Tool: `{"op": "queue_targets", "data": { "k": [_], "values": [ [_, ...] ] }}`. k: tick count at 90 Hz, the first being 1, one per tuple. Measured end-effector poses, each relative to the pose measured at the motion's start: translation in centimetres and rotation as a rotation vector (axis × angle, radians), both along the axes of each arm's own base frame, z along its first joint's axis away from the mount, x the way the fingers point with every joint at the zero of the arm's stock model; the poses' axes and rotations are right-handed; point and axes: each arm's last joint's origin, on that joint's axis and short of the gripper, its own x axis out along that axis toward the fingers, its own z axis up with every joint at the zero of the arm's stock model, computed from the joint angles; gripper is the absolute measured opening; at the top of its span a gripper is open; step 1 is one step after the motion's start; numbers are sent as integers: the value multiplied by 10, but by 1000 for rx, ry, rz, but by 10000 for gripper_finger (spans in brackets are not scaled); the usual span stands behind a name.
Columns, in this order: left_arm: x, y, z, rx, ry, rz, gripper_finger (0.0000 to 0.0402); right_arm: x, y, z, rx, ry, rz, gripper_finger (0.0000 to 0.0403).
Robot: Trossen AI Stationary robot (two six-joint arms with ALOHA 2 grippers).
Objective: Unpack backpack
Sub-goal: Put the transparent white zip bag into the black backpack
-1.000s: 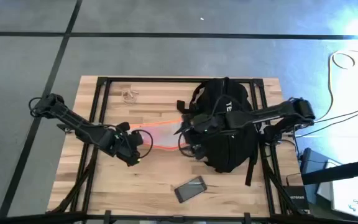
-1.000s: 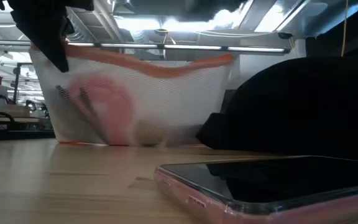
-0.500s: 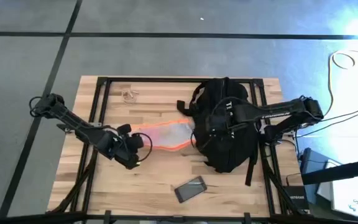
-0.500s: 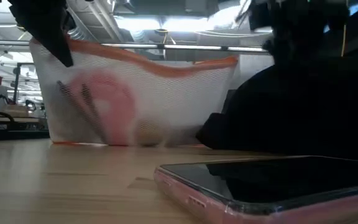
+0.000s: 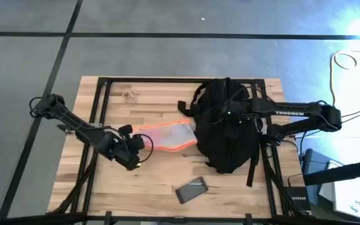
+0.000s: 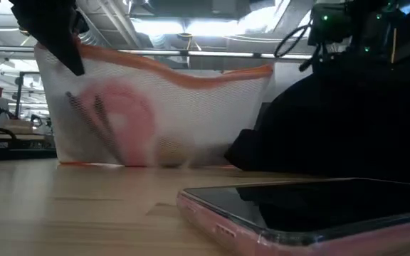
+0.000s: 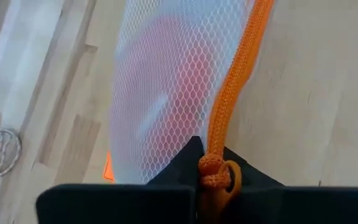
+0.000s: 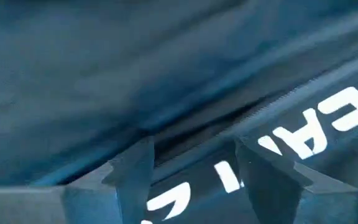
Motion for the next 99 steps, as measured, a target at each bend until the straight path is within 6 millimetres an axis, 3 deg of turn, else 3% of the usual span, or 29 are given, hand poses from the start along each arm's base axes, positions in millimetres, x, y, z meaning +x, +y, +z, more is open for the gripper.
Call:
{"op": "queue_targets", "data": {
  "k": [33,61,99],
  "values": [
    [0,0,0,17,1,-14,0,-7,-6,-1,-109,78,-137,211],
    [0,0,0,17,0,-14,0,-1,-5,-3,-40,29,-195,211],
    [1,0,0,23,5,-26,0,12,-11,-47,-100,204,-200,211]
  ]
}}
